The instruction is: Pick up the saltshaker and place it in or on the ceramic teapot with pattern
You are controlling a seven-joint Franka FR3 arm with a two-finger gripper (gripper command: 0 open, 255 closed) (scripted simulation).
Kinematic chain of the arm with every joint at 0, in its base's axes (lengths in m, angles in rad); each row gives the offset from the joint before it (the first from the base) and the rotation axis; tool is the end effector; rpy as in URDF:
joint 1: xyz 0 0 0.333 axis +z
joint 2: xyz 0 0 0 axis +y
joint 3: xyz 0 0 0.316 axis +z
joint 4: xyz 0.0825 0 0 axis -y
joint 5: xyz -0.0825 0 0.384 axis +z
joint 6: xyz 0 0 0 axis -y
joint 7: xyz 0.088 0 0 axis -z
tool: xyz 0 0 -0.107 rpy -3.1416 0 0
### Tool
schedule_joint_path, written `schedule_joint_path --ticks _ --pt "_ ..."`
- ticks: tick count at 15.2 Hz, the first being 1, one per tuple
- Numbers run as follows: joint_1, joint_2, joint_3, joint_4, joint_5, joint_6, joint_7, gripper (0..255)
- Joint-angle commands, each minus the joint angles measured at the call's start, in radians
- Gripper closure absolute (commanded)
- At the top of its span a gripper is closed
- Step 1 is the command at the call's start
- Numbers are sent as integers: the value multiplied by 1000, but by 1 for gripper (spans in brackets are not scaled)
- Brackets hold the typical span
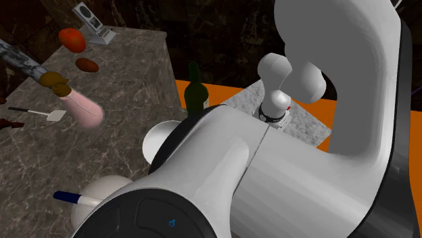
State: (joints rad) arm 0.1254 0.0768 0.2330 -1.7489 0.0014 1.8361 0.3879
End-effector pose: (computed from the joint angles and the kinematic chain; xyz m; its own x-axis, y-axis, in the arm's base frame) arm 0.5515 0.2028 0.5199 0.9995 -0.0307 0.0043 -0.0306 -0.9993 -0.0224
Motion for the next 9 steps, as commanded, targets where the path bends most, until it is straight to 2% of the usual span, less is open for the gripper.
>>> schedule_joint_path --ticks 1,5,9 --pt "0 0 0 0 0 0 0 0" --pt "0 2 0 130 0 -128 0 0" --pt "0 2 0 130 0 -128 0 0"
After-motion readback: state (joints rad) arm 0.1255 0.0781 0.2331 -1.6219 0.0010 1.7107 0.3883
